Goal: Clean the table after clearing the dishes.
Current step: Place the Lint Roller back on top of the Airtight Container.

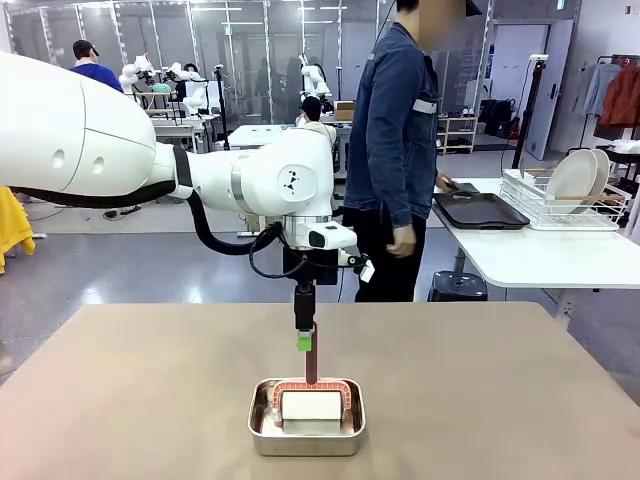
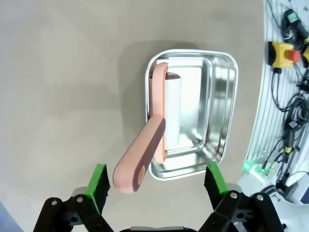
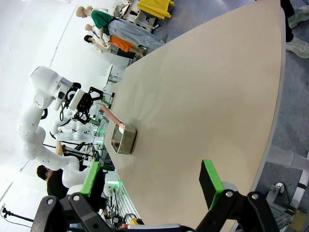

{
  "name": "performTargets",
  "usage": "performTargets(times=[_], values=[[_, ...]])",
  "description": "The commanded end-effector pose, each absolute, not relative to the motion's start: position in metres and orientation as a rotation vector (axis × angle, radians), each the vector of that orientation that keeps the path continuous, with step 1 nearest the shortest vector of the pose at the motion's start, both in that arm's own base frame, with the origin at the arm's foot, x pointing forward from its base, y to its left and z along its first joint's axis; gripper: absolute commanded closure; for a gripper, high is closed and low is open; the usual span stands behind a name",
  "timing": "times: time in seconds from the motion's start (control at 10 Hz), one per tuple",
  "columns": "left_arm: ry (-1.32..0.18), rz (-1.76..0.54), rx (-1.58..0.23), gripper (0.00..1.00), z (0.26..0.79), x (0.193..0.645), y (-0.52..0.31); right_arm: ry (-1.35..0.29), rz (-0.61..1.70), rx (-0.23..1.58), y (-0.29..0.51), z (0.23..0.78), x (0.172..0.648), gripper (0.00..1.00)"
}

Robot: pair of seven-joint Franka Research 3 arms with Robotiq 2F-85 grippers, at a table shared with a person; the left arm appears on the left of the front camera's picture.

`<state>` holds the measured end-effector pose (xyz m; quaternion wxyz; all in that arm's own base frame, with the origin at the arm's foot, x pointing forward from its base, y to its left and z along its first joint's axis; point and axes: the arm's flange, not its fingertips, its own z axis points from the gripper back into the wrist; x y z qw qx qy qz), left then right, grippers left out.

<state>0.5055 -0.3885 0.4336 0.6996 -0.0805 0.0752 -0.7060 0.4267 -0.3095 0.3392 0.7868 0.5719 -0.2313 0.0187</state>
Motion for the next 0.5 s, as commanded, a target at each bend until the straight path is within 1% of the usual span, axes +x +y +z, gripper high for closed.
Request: performTargets(times=[0.0,0.4], values=[[0.171,-1.570,-0.168,0.00,0.4319,0.5055,-0.3900,-0.505,0.050,1.237,-0.3077,0.3416,0.4239,0.00],[0.171,-1.570,-0.168,0.00,0.4319,0.5055,-0.3900,-0.505,0.050,1.237,-0.3077,0.3416,0.4239,0.00]])
